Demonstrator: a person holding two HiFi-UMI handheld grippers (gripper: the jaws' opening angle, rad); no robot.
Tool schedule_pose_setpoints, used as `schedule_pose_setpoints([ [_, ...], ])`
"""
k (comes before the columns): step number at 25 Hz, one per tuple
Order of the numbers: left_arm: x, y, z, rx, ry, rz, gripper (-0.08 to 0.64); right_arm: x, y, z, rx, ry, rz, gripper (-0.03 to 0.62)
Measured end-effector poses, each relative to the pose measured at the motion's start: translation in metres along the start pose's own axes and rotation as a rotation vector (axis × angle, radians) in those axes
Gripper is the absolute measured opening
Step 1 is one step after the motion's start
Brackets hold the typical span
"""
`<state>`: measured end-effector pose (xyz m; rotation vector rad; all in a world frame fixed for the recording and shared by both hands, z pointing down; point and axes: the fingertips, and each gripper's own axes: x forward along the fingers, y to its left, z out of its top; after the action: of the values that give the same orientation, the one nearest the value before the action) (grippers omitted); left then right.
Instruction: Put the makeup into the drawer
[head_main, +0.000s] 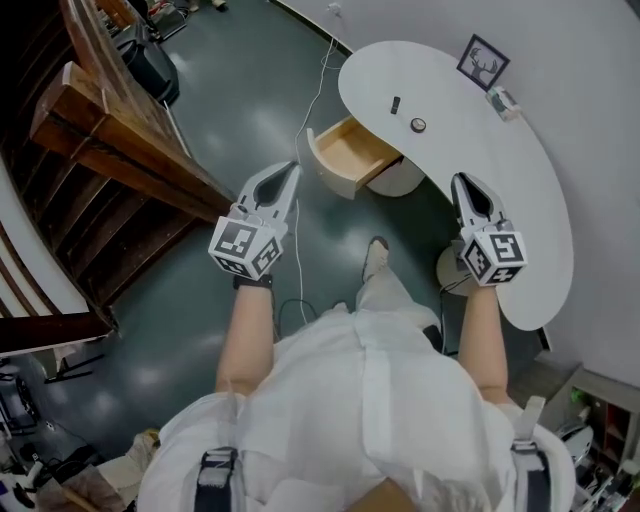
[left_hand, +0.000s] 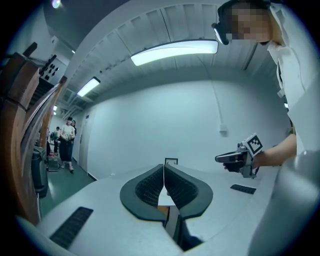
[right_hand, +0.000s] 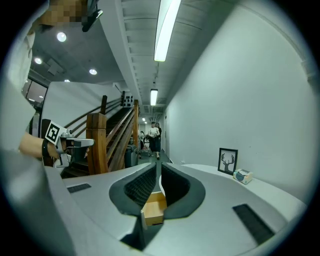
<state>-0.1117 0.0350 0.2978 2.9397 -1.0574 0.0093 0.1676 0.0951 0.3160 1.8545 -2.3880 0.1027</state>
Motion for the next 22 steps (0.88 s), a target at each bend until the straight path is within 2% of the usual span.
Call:
schedule_pose_setpoints([
  [12,0.133,0.071,-0.024,-0.028,0.054,0.052,0.017,0.152,-0.079,-0.021,0.025,0.087,0.109,0.057],
  [22,0.207,0.105,-0.032,-0.031,0.091,0.078,0.017,0.231,-0.113,-0.037,0.038,0.141,0.211,0.089],
])
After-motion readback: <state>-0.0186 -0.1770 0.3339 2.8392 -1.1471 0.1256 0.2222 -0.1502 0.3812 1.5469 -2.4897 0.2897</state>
